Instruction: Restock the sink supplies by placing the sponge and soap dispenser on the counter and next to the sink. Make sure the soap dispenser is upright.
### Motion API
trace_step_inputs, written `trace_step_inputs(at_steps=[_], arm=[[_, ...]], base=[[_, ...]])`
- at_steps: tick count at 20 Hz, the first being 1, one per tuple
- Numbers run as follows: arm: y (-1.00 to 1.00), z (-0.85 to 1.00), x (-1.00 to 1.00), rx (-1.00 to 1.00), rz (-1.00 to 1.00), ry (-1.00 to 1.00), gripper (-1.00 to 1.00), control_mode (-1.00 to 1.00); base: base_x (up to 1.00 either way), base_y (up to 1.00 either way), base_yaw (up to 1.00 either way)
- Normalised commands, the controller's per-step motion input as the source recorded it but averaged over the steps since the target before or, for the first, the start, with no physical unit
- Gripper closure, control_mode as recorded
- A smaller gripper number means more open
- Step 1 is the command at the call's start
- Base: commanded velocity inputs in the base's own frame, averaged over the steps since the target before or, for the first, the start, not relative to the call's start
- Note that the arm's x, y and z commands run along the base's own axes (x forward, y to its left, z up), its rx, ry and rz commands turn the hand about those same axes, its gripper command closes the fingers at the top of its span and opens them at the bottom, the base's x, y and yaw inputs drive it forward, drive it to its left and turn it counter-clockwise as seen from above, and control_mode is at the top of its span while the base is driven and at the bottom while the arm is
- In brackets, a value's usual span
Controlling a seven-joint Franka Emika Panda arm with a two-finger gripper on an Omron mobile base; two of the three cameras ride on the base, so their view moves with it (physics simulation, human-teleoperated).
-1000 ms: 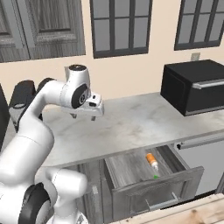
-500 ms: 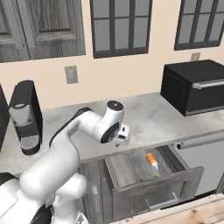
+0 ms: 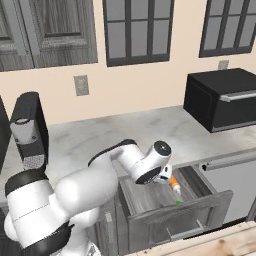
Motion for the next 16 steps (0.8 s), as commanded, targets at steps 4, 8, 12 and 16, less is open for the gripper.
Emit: trace_step_inputs(at_steps=[4,8,12,16], arm=[[-0.37,-0.5,0.31,0.0,0.0,0.0,-1.0,-1.0],[-0.34,-0.66,0.19,0.02,0.0,0.0,-1.0,-1.0],[-0.09,-0.63,0.23,0.0,0.0,0.0,-1.0,-1.0],[0.0,-0.47,0.22,0.0,0.0,0.02,-1.0,-1.0]], base=[[0.0,0.0,0.0],[0.0,0.0,0.0],[0.0,0.0,0.0],[0.0,0.0,0.0]])
